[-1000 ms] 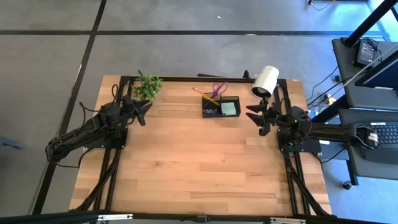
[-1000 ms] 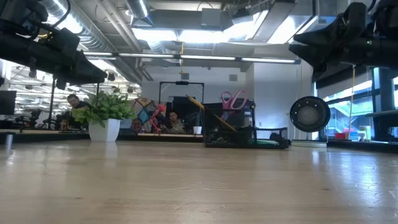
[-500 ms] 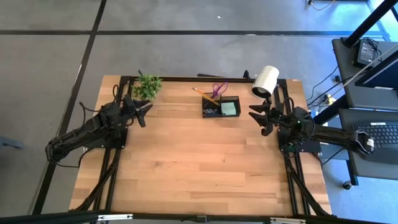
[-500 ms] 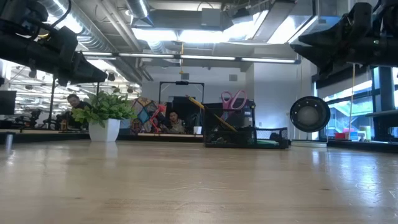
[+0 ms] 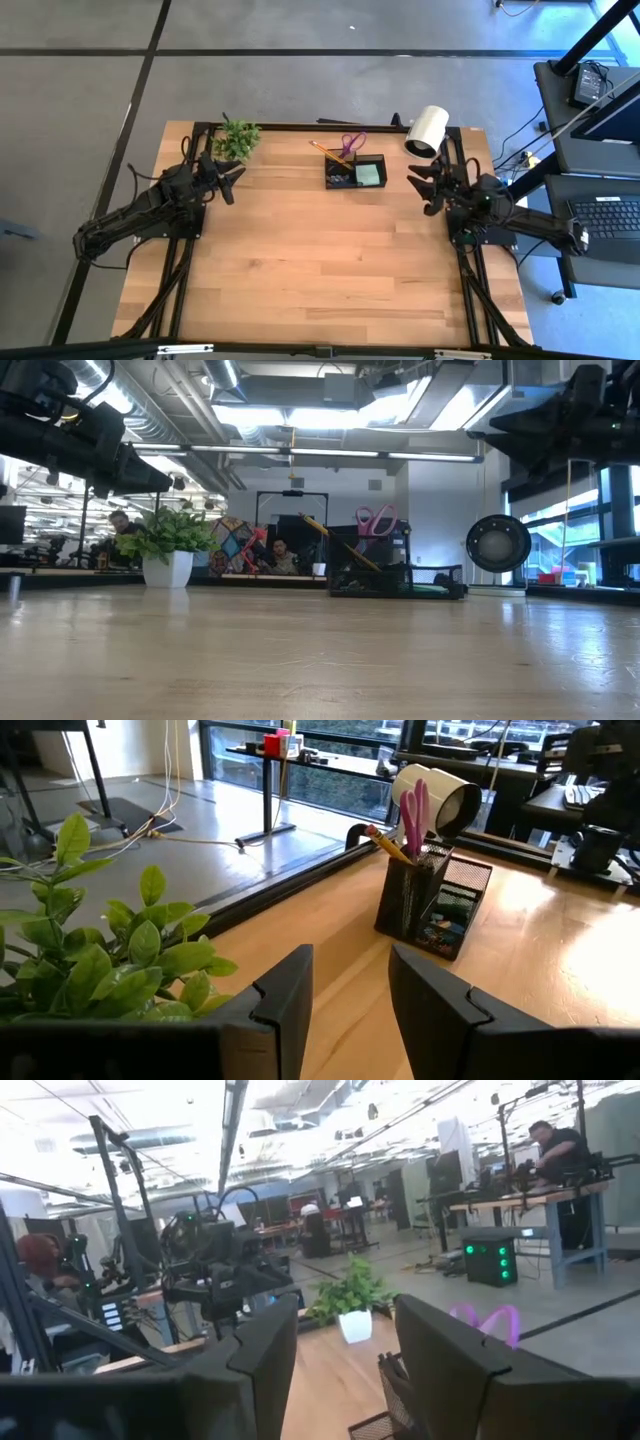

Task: Pick and place office supplies into organizer
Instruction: Return to Home Position

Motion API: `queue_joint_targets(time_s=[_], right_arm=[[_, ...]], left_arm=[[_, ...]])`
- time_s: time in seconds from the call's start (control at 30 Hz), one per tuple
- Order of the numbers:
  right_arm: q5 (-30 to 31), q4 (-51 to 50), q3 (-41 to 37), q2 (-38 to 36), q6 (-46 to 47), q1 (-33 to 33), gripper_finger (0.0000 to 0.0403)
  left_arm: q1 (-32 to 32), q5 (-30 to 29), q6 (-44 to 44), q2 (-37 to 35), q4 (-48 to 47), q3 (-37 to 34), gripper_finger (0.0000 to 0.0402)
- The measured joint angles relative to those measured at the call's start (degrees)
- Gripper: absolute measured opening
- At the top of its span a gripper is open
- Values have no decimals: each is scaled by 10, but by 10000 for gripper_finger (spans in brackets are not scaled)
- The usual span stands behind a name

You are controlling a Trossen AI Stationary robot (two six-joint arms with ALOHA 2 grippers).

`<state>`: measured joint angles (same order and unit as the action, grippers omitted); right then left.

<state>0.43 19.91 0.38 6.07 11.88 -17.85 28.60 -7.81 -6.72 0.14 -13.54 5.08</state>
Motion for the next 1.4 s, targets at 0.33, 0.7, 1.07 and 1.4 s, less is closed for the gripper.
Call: queue_joint_targets(time_s=[0.33,0.7,1.07,1.4], right_arm=[[0,-59,0,-60,-16,0,174],[0,-120,0,-59,-18,0,174],[0,-121,0,-59,-18,0,174],[0,-121,0,-58,-18,0,174]], left_arm=[[0,0,0,0,0,0,127],[0,0,0,0,0,0,127],[0,0,0,0,0,0,127],[0,0,0,0,0,0,127]])
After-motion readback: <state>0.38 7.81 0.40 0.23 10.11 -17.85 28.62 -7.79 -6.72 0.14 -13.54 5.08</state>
